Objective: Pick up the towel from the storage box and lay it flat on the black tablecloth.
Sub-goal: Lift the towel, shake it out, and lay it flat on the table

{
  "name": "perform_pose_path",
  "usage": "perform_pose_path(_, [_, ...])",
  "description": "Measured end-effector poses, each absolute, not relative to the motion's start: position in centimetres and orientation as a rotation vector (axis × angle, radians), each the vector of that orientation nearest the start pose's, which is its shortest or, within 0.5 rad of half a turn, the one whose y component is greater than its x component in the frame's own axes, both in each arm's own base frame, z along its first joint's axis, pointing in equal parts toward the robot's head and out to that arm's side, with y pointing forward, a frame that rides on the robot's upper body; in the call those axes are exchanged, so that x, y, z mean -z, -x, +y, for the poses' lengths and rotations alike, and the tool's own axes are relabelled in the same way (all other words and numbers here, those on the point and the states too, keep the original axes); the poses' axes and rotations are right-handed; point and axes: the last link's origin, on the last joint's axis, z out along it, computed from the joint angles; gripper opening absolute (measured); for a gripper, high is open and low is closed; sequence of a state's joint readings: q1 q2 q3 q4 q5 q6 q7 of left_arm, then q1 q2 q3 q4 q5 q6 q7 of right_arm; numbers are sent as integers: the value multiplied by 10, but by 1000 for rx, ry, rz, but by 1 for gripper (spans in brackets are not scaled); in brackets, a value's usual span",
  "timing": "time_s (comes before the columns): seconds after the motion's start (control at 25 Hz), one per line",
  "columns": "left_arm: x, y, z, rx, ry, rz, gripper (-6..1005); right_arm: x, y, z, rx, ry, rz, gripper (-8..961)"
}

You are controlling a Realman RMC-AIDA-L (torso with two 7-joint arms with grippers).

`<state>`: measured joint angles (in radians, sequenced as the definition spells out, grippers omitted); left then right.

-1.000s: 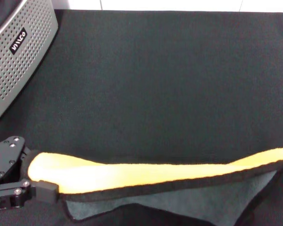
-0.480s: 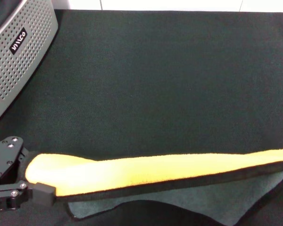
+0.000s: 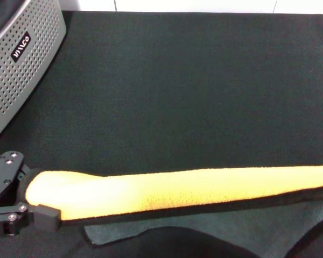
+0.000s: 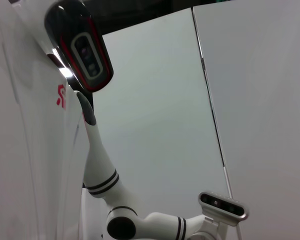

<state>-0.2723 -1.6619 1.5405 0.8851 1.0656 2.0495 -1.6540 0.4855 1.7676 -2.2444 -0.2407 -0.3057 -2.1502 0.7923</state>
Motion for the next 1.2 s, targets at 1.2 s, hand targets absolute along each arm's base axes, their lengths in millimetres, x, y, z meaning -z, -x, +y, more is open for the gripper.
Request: perform_pose_path(1.2, [-117, 238, 243, 1247, 3154, -685, 31, -62, -237, 246, -1701, 2814, 20, 13])
